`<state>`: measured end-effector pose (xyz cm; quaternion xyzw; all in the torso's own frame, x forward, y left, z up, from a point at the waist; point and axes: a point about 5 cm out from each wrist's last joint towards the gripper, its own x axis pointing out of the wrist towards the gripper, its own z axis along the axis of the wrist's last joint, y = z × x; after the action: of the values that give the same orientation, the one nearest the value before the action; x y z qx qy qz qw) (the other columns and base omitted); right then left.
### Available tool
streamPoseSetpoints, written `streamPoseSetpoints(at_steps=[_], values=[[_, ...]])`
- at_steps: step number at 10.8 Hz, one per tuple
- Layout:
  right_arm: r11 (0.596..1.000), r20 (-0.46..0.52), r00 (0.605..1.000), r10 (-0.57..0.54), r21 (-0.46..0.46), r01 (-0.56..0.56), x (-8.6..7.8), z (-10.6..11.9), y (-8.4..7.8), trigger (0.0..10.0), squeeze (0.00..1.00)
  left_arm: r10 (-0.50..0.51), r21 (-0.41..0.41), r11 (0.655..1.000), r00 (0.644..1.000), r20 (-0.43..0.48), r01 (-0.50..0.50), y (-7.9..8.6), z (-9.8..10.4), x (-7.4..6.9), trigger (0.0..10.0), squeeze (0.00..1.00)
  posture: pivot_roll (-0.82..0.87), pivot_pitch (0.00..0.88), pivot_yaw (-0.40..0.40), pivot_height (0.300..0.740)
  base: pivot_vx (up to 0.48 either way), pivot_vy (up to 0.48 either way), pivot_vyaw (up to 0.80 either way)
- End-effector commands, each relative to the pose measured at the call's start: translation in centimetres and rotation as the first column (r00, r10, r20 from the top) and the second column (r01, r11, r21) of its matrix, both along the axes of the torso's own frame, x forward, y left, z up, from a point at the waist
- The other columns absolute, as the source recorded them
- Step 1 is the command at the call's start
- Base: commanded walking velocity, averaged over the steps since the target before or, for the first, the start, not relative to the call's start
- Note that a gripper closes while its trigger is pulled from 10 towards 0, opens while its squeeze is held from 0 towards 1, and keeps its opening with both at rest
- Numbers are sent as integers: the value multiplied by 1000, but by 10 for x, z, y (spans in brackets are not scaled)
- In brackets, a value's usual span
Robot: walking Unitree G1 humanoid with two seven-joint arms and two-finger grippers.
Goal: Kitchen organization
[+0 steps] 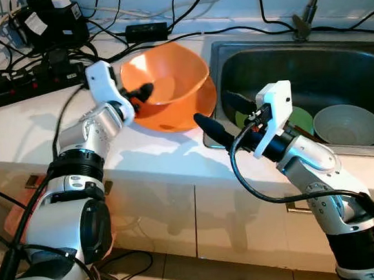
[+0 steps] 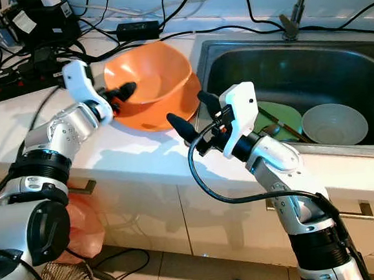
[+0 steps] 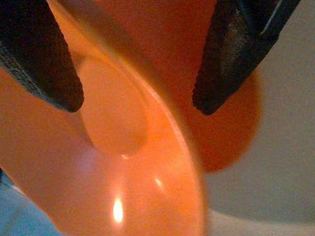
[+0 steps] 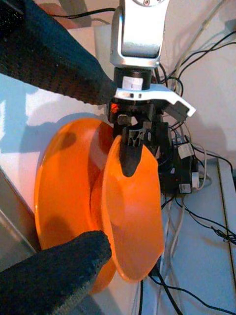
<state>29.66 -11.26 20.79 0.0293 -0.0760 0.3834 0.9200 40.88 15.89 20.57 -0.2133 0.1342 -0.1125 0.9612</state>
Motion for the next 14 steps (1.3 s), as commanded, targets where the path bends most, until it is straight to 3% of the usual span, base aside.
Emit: streamPoseSetpoints(at_steps=[1,8,11,12,13,14], values=[[1000,6,1000,-1,-12,1,-3,0,1,10000,1000,-23,-24,999,999,-29,22,-3,-3,0,0,0,5,106,63,740,0,0,0],[999,10,1000,-29,-19,29,0,-2,0,10000,1000,39,-125,991,998,-45,-44,6,-8,0,0,0,5,103,58,740,0,0,0],[999,8,999,-47,-6,47,2,-1,-2,10000,1000,92,-110,990,996,9,-90,10,-6,1,0,0,4,102,51,740,0,0,0],[998,6,998,-56,5,56,4,0,-3,10000,965,121,-106,988,990,77,-113,14,-2,2,0,0,3,101,48,740,0,0,0],[997,-1,997,-77,29,77,6,2,-5,10000,667,139,-100,987,976,165,-123,16,3,1,0,0,2,99,44,740,0,0,0],[995,-9,996,-88,47,89,7,2,-5,10000,482,137,-92,988,969,204,-120,16,6,1,0,0,3,99,42,740,0,0,0]])
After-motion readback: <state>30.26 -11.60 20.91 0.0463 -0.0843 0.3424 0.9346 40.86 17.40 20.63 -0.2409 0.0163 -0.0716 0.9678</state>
